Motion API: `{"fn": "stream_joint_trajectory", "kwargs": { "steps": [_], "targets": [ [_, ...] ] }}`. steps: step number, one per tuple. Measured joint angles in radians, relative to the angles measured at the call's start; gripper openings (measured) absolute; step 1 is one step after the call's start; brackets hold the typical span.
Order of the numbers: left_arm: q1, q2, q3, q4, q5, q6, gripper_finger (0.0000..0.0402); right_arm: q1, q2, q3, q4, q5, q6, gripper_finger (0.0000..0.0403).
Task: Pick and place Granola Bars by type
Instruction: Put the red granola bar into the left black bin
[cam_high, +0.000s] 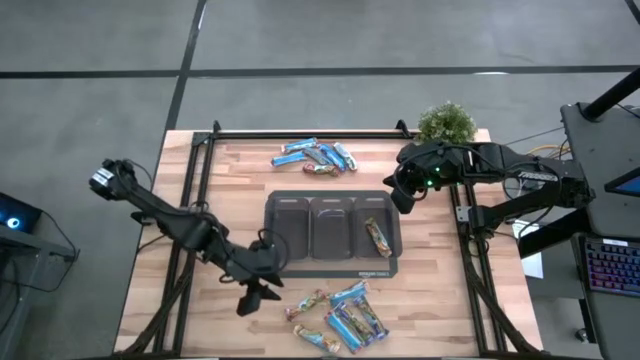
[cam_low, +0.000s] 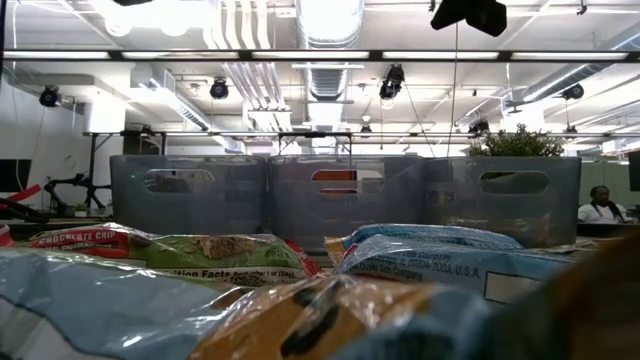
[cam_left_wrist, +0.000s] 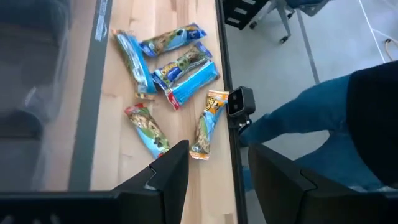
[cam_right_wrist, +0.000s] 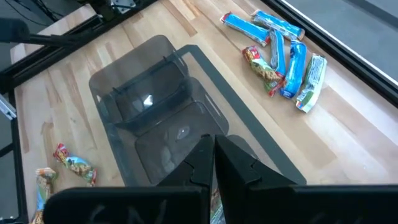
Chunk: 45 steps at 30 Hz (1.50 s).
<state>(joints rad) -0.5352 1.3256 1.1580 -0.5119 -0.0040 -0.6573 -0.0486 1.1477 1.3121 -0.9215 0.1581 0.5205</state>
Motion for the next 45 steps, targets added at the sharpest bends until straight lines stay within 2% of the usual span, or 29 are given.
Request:
{"fn": "stream_joint_trajectory", "kwargs": {
  "steps": [4, 11, 17, 22, 27, 41, 45],
  "targets": [
    [-0.008, 0.048, 0.006, 0.031, -0.005, -0.112, 0.0148, 0.0, 0.0, 0.0, -0.006, -0.002, -0.003, 0.0008],
    [-0.01, 0.168, 0.118, 0.023, -0.035, -0.124, 0.0147, 0.0, 0.0, 0.0, -0.02, -0.002, -0.065, 0.0008],
    [-0.011, 0.296, 0.278, -0.13, -0.045, -0.134, 0.0147, 0.0, 0.0, 0.0, -0.02, -0.002, -0.097, 0.0008],
    [-0.012, 0.401, 0.414, -0.32, -0.047, -0.221, 0.0147, 0.0, 0.0, 0.0, -0.02, -0.003, -0.11, 0.0008],
    [-0.018, 0.477, 0.505, -0.39, -0.047, -0.337, 0.0146, 0.0, 0.0, 0.0, -0.02, -0.002, -0.114, 0.0008],
    [-0.028, 0.592, 0.526, -0.394, -0.03, -0.595, 0.0146, 0.0, 0.0, 0.0, -0.019, -0.001, -0.132, 0.0008],
    [-0.03, 0.622, 0.526, -0.383, -0.027, -0.592, 0.0146, 0.0, 0.0, 0.0, -0.018, -0.001, -0.14, 0.0008]
  ]
}}
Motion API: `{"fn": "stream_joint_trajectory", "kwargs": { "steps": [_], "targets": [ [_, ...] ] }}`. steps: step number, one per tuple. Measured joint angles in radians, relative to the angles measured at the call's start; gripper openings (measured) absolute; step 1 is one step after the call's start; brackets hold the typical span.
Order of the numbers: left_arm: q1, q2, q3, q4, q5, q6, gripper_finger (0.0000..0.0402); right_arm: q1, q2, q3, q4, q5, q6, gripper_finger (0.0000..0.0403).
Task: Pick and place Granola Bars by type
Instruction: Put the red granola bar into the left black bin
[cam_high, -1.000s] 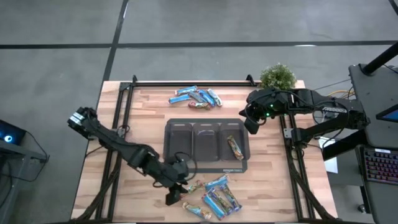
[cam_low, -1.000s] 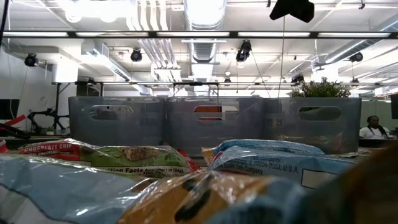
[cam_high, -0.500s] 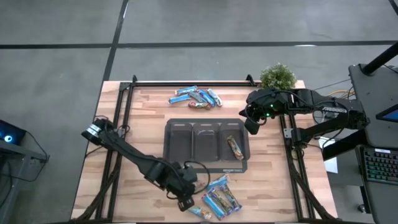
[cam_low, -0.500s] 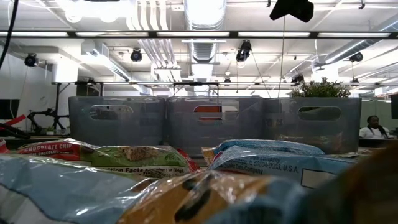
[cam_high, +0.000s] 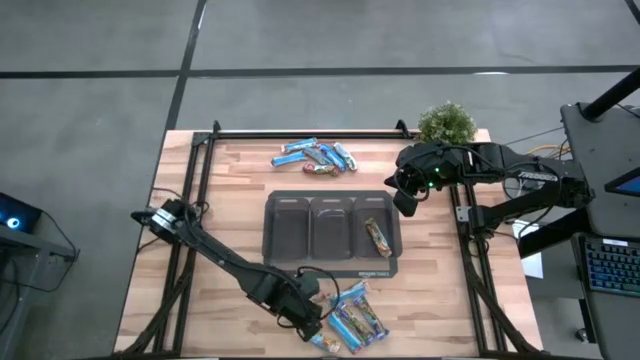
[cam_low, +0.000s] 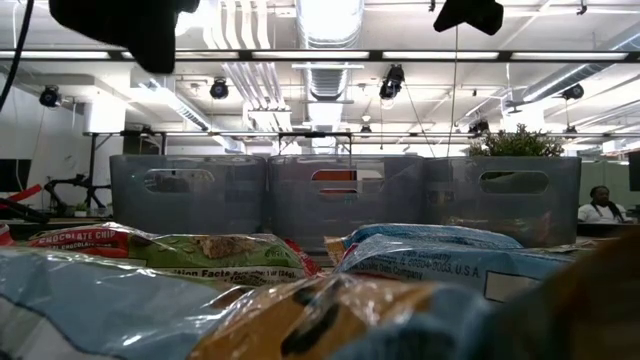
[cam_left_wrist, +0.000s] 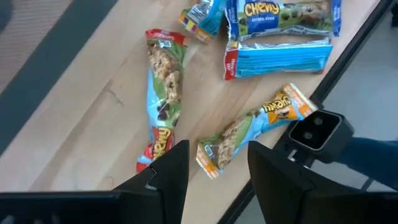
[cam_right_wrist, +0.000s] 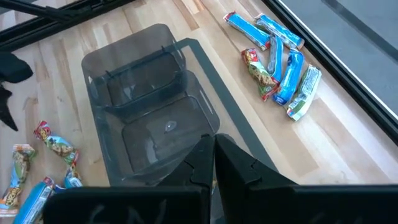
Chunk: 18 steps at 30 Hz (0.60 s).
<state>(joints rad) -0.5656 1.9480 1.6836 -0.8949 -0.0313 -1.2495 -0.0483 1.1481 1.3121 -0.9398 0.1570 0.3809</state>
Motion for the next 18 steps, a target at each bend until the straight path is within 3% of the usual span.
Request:
{"fn": "stream_joint_trajectory", "kwargs": {
  "steps": [18],
  "targets": [
    [0.003, 0.073, -0.003, 0.013, 0.011, 0.115, 0.0147, 0.0, 0.0, 0.0, 0.0, 0.0, 0.001, 0.0008]
  ]
}}
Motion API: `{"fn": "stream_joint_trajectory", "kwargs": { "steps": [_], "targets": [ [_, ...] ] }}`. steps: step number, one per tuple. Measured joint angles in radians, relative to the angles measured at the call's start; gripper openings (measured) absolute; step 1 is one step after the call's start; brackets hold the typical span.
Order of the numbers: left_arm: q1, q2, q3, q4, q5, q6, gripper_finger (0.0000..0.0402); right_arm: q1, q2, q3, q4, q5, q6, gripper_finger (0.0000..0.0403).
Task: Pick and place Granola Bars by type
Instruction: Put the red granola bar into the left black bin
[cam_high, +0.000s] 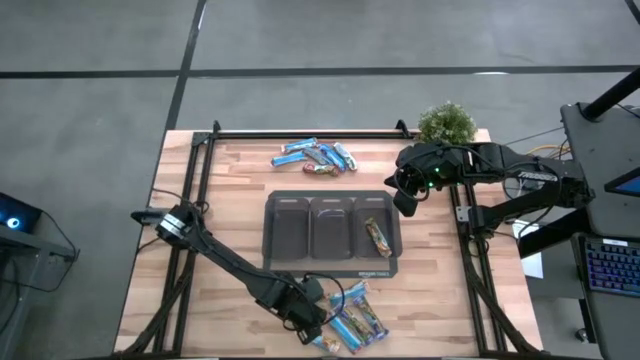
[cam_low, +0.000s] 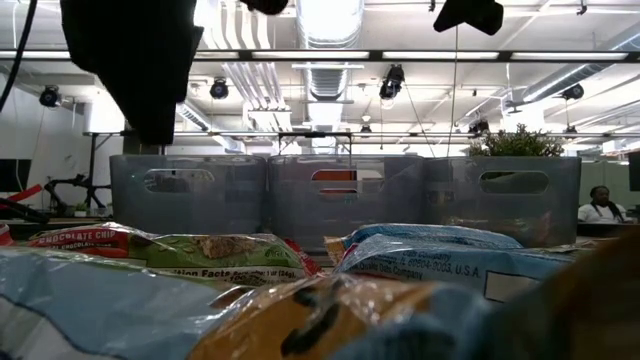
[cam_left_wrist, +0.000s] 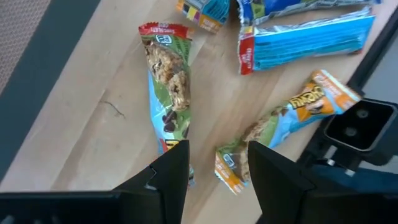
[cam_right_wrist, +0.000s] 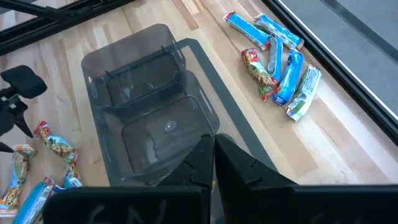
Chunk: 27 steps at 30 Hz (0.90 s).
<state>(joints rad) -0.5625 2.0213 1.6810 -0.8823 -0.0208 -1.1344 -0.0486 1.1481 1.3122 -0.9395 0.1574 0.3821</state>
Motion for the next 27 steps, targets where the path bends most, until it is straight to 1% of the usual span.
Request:
{"fn": "stream_joint_trajectory", "kwargs": {
  "steps": [6, 14, 21, 25, 27],
  "targets": [
    [0.004, 0.027, 0.0, -0.013, 0.001, 0.035, 0.0147, 0.0, 0.0, 0.0, 0.0, 0.0, 0.003, 0.0008],
    [0.011, 0.073, 0.0, -0.064, 0.033, 0.049, 0.0147, 0.0, 0.0, 0.0, 0.0, 0.0, 0.003, 0.0008],
    [0.014, 0.085, 0.0, -0.063, 0.041, 0.114, 0.0147, 0.0, 0.0, 0.0, 0.0, -0.005, 0.022, 0.0008],
    [0.018, 0.085, 0.0, -0.077, 0.09, 0.121, 0.0147, 0.0, 0.0, 0.0, 0.0, -0.008, 0.022, 0.0008],
    [0.019, 0.085, 0.0, -0.095, 0.091, 0.131, 0.0147, 0.0, 0.0, 0.0, 0.0, -0.008, 0.022, 0.0008]
  ]
}}
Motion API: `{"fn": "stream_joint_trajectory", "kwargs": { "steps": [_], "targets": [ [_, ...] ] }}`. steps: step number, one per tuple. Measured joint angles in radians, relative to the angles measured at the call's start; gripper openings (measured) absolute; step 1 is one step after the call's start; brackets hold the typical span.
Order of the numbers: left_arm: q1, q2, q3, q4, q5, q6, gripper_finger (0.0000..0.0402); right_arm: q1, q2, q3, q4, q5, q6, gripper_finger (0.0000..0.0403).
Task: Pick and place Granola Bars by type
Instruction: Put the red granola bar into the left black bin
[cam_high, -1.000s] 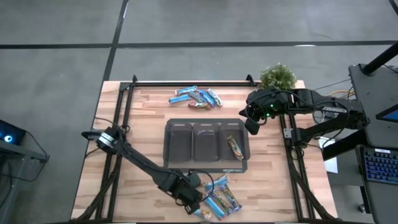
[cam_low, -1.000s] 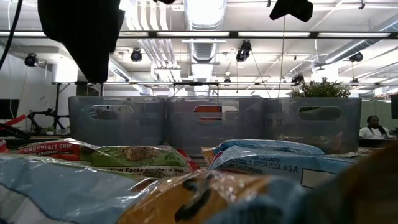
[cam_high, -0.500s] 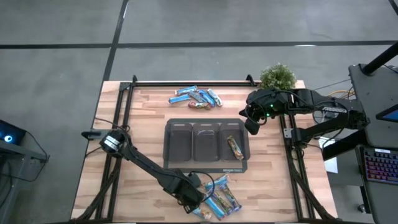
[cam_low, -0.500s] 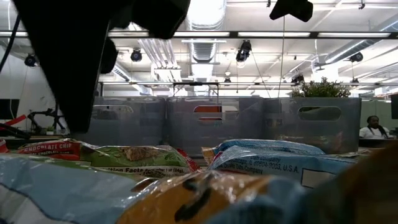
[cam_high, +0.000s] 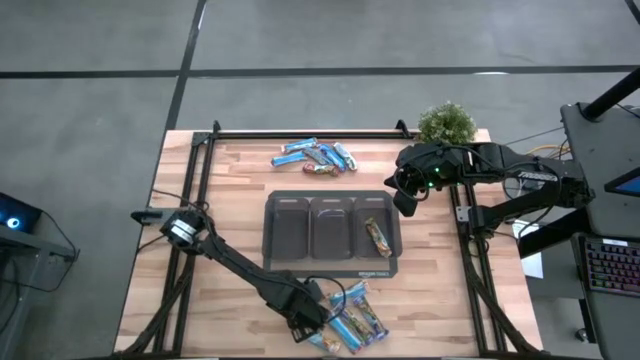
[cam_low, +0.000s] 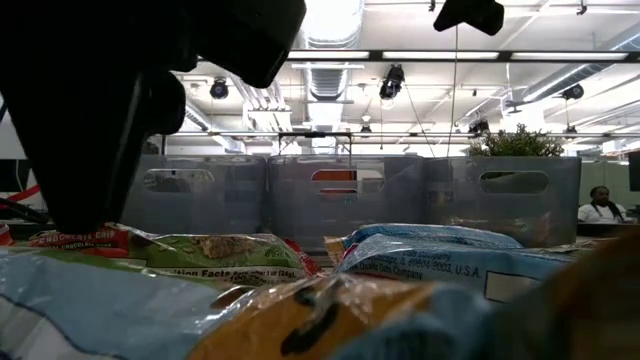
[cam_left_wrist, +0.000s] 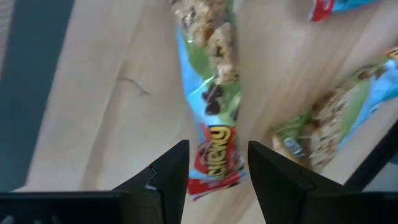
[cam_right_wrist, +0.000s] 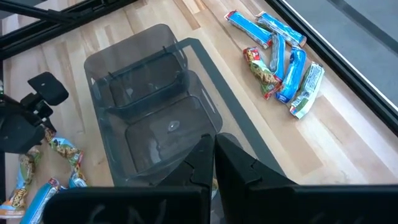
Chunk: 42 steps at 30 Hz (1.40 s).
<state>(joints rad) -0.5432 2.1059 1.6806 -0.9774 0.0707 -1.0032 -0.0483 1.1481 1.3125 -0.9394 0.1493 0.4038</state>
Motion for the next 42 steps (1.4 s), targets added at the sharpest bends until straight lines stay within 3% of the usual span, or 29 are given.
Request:
{"fn": "stream_joint_trajectory", "kwargs": {
  "steps": [42],
  "targets": [
    [0.042, 0.0, -0.028, 0.004, 0.024, 0.144, 0.0147, 0.0, 0.0, 0.0, 0.0, 0.0, -0.004, 0.0008]
  ]
}}
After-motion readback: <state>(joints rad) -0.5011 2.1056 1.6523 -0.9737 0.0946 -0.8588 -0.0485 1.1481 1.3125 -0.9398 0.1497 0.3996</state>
